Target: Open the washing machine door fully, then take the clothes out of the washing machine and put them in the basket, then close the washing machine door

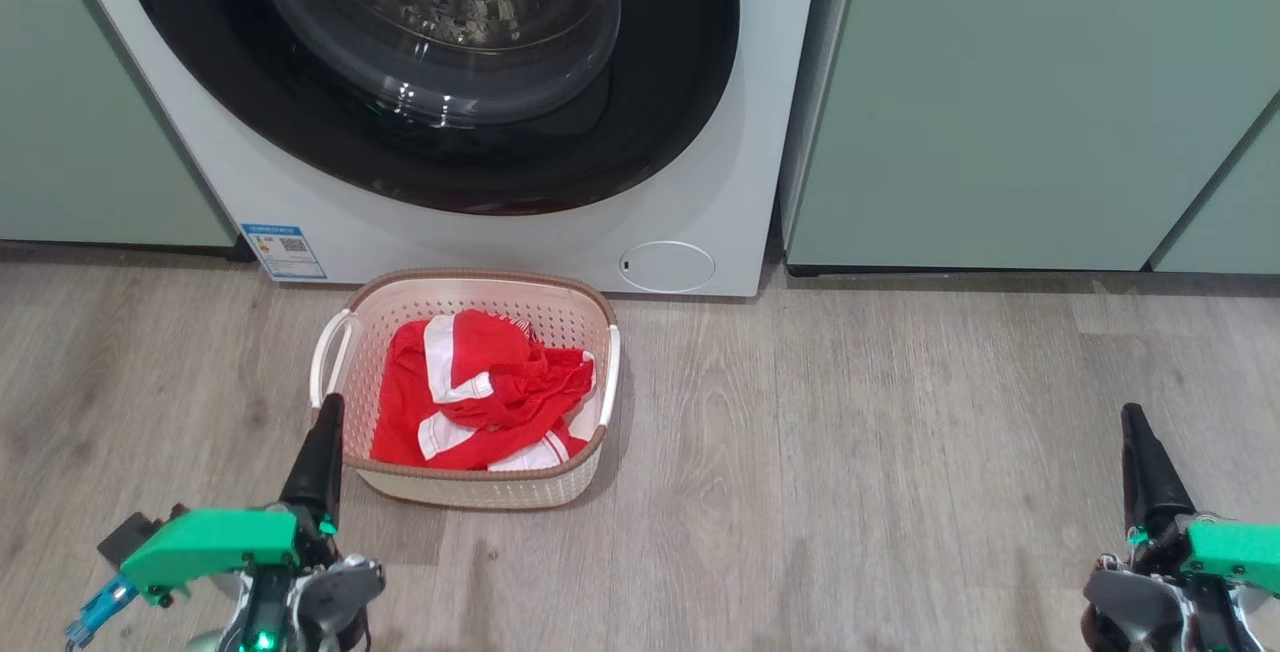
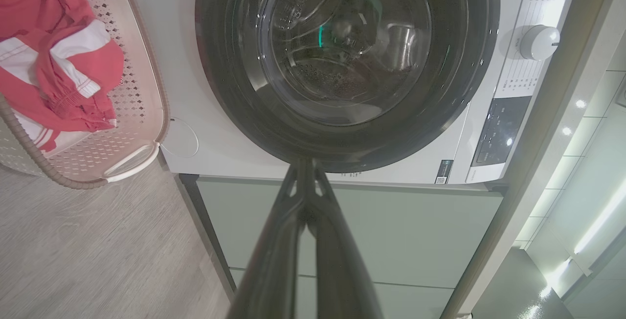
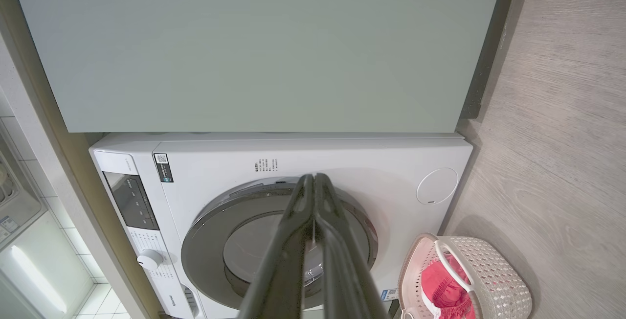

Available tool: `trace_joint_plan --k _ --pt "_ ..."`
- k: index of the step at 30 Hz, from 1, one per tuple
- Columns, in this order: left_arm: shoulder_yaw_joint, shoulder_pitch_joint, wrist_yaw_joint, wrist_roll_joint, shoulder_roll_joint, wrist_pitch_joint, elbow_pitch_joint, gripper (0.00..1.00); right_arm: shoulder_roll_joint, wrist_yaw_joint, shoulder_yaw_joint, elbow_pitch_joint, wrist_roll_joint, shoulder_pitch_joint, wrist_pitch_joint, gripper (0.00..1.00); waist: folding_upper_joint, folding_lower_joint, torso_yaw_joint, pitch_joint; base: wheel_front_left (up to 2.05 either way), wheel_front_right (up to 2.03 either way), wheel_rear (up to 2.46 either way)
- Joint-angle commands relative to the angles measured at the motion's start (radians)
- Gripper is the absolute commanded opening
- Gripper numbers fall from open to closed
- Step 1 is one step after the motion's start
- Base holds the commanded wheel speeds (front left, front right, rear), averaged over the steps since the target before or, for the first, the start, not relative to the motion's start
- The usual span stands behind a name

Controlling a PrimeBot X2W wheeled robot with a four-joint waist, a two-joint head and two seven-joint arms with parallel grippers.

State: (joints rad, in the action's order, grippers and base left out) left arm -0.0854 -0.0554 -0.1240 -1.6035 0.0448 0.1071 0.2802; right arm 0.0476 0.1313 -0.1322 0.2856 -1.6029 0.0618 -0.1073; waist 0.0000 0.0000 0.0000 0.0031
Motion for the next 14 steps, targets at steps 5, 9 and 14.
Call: trace_joint_plan --k 5,9,14 --pt "-0.028 -0.053 -0.007 -0.005 0.005 0.006 -0.035 0.00 0.003 -0.001 0.019 -0.041 -0.006 0.046 -0.006 0.00 0.0000 0.0000 0.000 0.000 0.00 0.00 0.00" --pt "-0.028 -0.053 -0.007 -0.005 0.005 0.006 -0.035 0.00 0.003 -0.001 0.019 -0.041 -0.006 0.046 -0.006 0.00 0.0000 0.0000 0.000 0.000 0.00 0.00 0.00" --pt "-0.028 -0.053 -0.007 -0.005 0.005 0.006 -0.035 0.00 0.003 -0.001 0.019 -0.041 -0.006 0.046 -0.006 0.00 0.0000 0.0000 0.000 0.000 0.00 0.00 0.00"
